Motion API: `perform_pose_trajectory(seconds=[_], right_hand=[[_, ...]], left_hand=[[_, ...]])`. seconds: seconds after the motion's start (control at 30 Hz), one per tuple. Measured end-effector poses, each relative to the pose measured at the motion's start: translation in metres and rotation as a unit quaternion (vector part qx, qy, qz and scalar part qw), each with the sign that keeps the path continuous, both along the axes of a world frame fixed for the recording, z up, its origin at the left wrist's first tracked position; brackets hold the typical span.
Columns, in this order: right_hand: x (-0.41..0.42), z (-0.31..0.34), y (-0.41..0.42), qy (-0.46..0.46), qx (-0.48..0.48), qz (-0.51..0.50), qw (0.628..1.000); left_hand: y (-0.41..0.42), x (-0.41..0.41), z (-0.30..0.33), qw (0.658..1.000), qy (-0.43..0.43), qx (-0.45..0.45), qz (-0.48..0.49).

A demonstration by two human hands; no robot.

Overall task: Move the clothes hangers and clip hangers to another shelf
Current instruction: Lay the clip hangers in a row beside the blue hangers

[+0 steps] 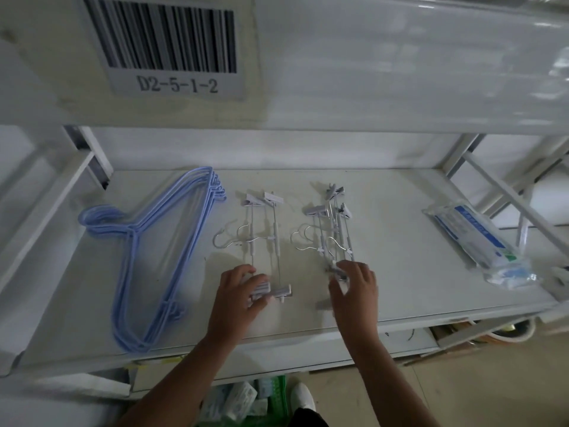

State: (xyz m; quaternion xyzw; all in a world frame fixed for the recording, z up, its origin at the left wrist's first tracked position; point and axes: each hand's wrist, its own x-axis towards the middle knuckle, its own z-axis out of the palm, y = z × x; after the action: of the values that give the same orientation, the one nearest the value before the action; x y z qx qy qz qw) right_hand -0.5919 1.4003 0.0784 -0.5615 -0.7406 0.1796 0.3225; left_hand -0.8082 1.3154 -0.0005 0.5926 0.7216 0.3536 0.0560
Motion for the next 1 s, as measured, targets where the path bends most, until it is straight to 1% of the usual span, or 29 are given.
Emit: perform_pose_trajectory(seconds=[0.03, 0.1, 0.13, 0.2, 0.23, 0.3, 0.4, 0.5, 0.57, 0.63, 0.7, 0.8, 0.87, 1.0], right_hand=[[0.007, 0.002, 0.005, -0.018, -0.04, -0.05, 0.998], [0.019, 0.003, 0.012, -0.06, -0.167, -0.119, 0.977], [0.024, 0.002, 0.014, -0.077, -0.22, -0.136, 0.963], [0.034, -0.003, 0.014, -0.119, -0.268, -0.144, 0.945], [0.038, -0.005, 0.013, -0.135, -0.276, -0.147, 0.94], [0.042, -0.007, 0.013, -0.136, -0.282, -0.143, 0.939], [0.044, -0.011, 0.016, -0.148, -0.247, -0.093, 0.953], [0.045, -0.012, 0.021, -0.121, -0.24, -0.09, 0.959], [0.044, -0.008, 0.023, -0.12, -0.234, -0.083, 0.961], [0.043, -0.002, 0.024, -0.087, -0.248, -0.085, 0.961], [0.044, 0.001, 0.027, -0.018, -0.277, -0.092, 0.956], [0.045, 0.004, 0.031, 0.043, -0.293, -0.1, 0.95], [0.042, 0.008, 0.032, 0.068, -0.288, -0.11, 0.949], [0.028, 0.014, 0.031, 0.09, -0.257, -0.121, 0.955]], left_hand=[[0.0, -0.001, 0.0, 1.0, -0.007, 0.004, 0.001], [0.0, -0.002, 0.0, 1.0, -0.02, 0.012, 0.0], [0.0, -0.002, 0.0, 1.0, -0.02, 0.015, -0.003], [0.0, -0.002, 0.0, 1.0, -0.016, 0.015, -0.008], [0.001, -0.002, 0.0, 1.0, -0.017, 0.014, -0.008], [0.001, -0.002, 0.001, 1.0, -0.014, 0.012, -0.007], [0.001, -0.002, 0.001, 1.0, -0.015, 0.012, -0.008], [0.0, -0.001, 0.003, 1.0, -0.018, 0.014, -0.007], [0.0, -0.001, 0.004, 1.0, -0.017, 0.011, -0.007], [0.0, -0.001, 0.004, 1.0, -0.016, 0.01, -0.008], [0.0, 0.0, 0.004, 1.0, -0.02, 0.005, -0.007], [-0.001, 0.0, 0.005, 0.999, -0.045, -0.005, 0.005], [-0.001, 0.0, 0.005, 0.998, -0.065, -0.011, 0.016], [0.0, 0.0, 0.006, 0.998, -0.052, -0.01, 0.022]])
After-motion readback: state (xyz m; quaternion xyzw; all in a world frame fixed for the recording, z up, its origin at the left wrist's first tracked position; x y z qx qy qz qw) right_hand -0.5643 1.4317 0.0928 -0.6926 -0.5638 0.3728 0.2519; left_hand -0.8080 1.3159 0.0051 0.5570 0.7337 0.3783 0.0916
